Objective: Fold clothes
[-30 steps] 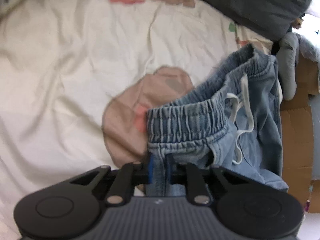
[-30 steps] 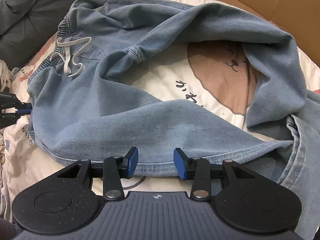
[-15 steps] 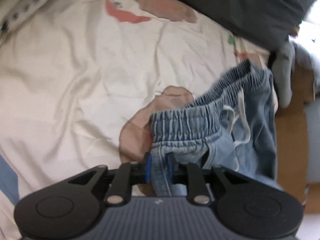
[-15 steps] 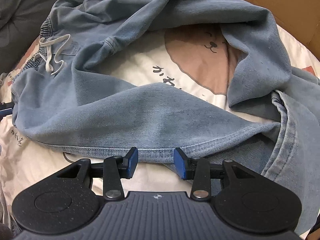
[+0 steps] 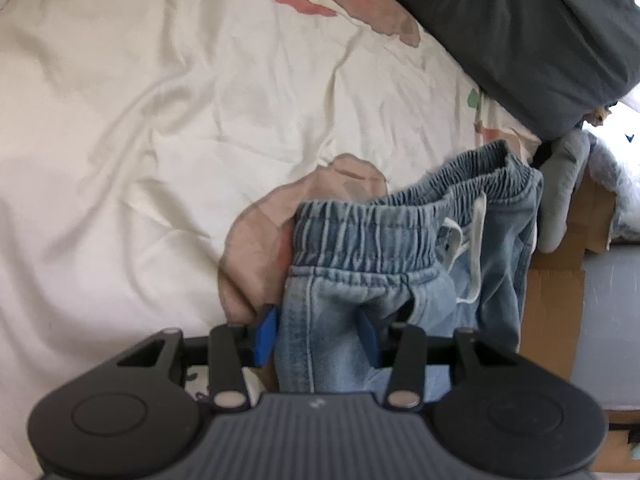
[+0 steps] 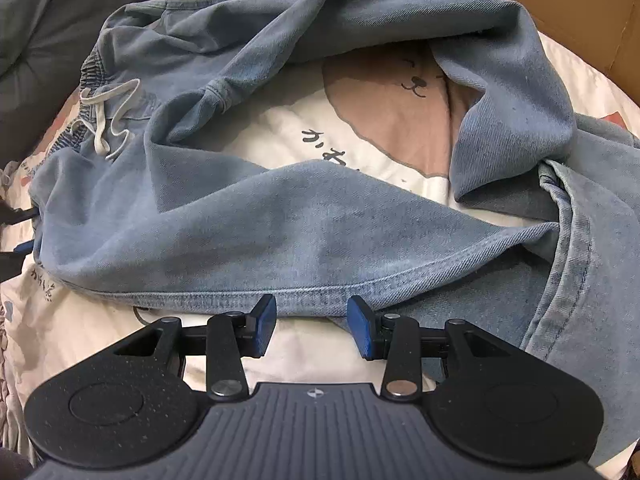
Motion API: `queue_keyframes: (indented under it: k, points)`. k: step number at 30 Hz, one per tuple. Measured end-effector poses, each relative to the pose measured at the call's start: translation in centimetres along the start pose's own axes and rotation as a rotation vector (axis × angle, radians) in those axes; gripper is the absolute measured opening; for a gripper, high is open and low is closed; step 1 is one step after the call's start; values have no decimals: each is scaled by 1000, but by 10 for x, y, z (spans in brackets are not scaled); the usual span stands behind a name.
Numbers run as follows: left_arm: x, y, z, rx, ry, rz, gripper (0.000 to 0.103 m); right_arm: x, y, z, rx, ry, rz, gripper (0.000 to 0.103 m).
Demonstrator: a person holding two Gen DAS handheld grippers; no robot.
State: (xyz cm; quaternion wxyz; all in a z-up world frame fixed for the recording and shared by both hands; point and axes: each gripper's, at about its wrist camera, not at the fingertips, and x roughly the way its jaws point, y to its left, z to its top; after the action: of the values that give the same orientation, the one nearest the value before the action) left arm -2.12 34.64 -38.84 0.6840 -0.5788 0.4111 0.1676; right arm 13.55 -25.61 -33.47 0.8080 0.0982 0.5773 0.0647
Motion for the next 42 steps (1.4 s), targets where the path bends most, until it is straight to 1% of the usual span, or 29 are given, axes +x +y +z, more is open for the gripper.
queue_keyframes:
  k: [2,3,4,6,7,9,15,17,19,22,25,27,30,33,37,42]
  points:
    - [4,3,0,-20,-1,-11,32,0,-1,0,0,1,2,47]
    - [4,4,1,-28,-2,-3,19,0,-2,0,4,-1,3,47]
    - [4,3,1,-35,-2,7,16,-1,-3,0,11,-5,2,46]
    - [-4,-3,2,-3,-9,23,14,-3,-6,0,27,-16,3,47]
    - [-10,-7,4,30,-16,40,14,-4,-7,1,38,-25,9,47]
    - [-21,-9,8,47,-28,65,13,-7,-10,2,52,-41,13,47]
    - [-47,-27,27,132,-74,98,13,-13,-15,7,89,-68,22,46]
    - [-57,-36,36,149,-105,116,13,-18,-13,11,88,-83,20,47]
    - [-66,-45,45,162,-126,128,13,-29,-12,16,88,-106,20,47]
    - [-78,-63,54,219,-129,148,13,-52,-10,23,88,-157,10,46]
    - [-89,-84,60,264,-135,157,13,-78,-12,30,130,-214,20,47]
    - [-96,-88,67,229,-139,143,13,-94,-12,36,133,-242,18,47]
    - [-102,-97,77,243,-159,137,13,-113,-12,45,120,-274,11,47]
    - [-106,-102,90,249,-162,138,12,-124,-15,54,112,-290,3,47]
    - [-111,-102,109,259,-166,127,12,-130,-14,65,87,-287,-12,46]
    - [-113,-89,126,256,-162,142,12,-122,-7,81,55,-264,-15,47]
